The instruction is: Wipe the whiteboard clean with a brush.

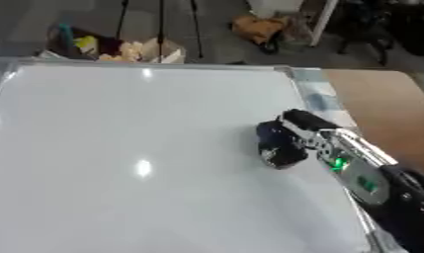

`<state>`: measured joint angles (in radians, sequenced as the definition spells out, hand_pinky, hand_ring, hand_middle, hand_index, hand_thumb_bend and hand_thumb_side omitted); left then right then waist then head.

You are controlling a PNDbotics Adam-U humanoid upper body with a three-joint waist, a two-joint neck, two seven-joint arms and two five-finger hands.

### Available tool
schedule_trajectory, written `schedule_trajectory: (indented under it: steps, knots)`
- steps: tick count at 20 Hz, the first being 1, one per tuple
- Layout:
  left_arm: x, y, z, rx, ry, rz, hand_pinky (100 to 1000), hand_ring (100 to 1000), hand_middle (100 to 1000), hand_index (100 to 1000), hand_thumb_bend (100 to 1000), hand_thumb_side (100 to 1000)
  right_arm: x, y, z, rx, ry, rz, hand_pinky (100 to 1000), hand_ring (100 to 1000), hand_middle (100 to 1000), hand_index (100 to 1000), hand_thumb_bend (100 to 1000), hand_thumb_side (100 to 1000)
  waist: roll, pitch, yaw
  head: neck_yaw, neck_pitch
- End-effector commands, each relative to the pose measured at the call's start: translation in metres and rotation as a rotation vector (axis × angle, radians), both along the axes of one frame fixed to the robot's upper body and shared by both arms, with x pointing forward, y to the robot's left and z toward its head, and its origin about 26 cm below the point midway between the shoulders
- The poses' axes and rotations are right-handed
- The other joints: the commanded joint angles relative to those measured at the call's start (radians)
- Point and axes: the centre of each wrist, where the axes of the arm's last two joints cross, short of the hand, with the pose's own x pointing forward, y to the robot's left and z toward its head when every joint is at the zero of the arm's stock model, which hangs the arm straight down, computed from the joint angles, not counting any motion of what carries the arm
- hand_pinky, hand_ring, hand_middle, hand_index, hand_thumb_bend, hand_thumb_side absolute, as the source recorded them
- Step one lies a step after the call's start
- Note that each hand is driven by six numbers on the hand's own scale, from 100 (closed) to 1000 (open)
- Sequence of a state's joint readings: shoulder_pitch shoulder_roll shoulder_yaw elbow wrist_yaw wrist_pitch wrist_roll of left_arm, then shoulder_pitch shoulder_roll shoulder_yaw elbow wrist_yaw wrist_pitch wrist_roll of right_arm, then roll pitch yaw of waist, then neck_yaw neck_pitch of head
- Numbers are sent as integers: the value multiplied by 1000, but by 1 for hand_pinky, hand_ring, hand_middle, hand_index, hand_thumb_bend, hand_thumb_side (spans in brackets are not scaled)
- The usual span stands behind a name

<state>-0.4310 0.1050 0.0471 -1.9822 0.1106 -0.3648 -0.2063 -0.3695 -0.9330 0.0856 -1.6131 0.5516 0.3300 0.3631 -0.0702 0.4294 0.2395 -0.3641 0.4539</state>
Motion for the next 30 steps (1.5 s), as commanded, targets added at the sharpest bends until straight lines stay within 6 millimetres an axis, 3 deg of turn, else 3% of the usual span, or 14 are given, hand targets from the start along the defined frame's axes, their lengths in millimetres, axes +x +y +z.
schedule_trajectory:
  steps: [1, 14, 30]
  knots:
    - [-3, 0, 6, 6, -29, -4, 359, 711, 586, 480, 109, 937, 0, -16, -6, -25, 20, -66, 578, 607, 293, 377, 100, 311, 8, -17, -3, -5, -13]
    - [-3, 0, 6, 8, -33, -2, 359, 711, 586, 481, 107, 935, -4, -37, -16, -15, 32, -148, 587, 612, 313, 382, 100, 300, 13, -15, -8, 1, -15]
    - [-3, 1, 6, 12, -31, 3, 358, 711, 586, 480, 107, 935, -11, -57, -11, -41, 5, -282, 594, 611, 309, 384, 100, 309, 13, -19, -21, 9, -16]
